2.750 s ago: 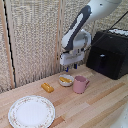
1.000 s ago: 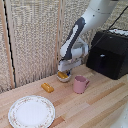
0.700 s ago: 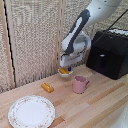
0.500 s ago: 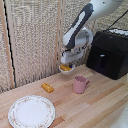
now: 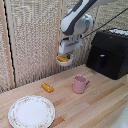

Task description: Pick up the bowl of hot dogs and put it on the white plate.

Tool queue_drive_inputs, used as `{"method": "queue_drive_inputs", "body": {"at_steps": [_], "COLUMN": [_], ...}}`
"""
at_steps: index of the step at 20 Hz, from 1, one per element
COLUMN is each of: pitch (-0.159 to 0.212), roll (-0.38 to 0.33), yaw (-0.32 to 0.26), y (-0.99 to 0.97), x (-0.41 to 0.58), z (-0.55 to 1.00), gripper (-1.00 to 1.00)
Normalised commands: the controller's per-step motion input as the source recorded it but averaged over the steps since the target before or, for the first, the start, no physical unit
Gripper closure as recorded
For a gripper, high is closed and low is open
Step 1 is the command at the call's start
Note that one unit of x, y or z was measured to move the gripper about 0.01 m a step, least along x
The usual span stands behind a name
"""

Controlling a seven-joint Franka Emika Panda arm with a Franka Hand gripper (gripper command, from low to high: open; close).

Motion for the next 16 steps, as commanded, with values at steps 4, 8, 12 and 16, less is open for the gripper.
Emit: {"method": "queue_drive_inputs", "body": {"at_steps": [4,8,12,16], "pitch": [-0.021,-0.021,-0.02,-0.025], "roll": [0.0,0.0,-0.024,-0.038], "yaw": [0.006,0.0,0.0,-0.006], "y": [0.8,0.82,0.9,0.91], "x": [-0.195,-0.24,-0.26,-0.285], "z": [0.48,0.29,0.03,-0.05], "gripper": [1.0,1.0,1.0,1.0]}}
